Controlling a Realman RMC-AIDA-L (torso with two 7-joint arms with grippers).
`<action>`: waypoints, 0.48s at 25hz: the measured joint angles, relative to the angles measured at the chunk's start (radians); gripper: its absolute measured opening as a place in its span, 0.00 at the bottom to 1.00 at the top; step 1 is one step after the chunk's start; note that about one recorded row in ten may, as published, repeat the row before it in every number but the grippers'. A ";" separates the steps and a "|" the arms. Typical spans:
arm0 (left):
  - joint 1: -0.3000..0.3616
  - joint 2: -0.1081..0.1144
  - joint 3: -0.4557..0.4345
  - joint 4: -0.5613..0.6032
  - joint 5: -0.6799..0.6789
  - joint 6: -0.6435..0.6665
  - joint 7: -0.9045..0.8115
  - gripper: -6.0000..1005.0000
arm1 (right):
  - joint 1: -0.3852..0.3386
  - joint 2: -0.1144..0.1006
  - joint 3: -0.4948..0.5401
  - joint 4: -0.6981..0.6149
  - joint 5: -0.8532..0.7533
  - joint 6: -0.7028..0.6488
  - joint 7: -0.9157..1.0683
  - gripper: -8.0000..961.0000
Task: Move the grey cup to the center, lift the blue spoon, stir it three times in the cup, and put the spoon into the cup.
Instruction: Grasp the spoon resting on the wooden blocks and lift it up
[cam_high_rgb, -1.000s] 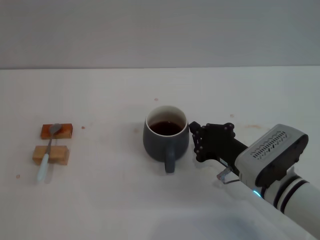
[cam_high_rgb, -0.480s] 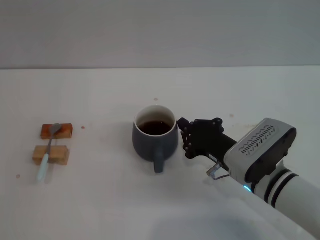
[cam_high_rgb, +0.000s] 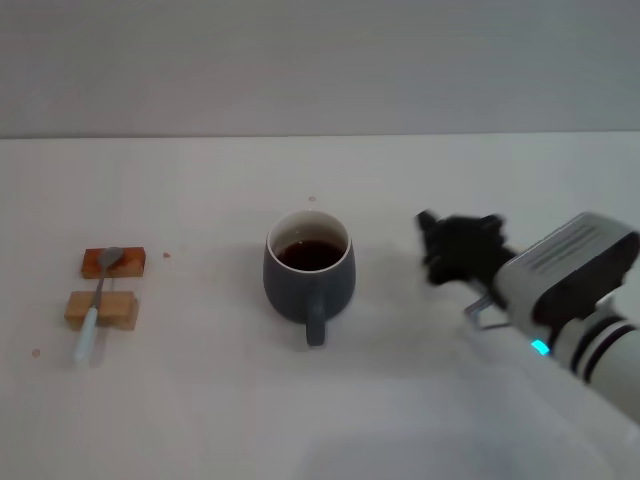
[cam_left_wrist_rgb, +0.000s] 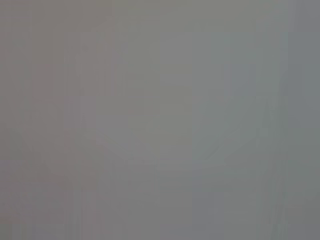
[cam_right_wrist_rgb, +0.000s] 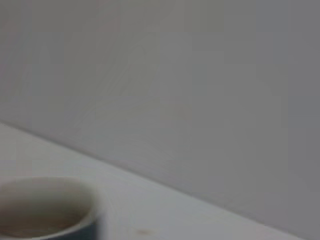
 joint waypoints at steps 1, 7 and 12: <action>0.006 0.000 0.023 -0.026 0.000 -0.021 0.005 0.70 | 0.002 -0.001 0.024 -0.013 -0.002 -0.012 -0.001 0.03; 0.067 -0.009 0.072 -0.180 0.000 -0.166 0.084 0.70 | 0.008 -0.011 0.183 -0.088 -0.004 -0.072 -0.002 0.04; 0.184 -0.024 0.113 -0.431 0.000 -0.395 0.214 0.70 | 0.023 -0.014 0.253 -0.128 -0.006 -0.073 -0.003 0.04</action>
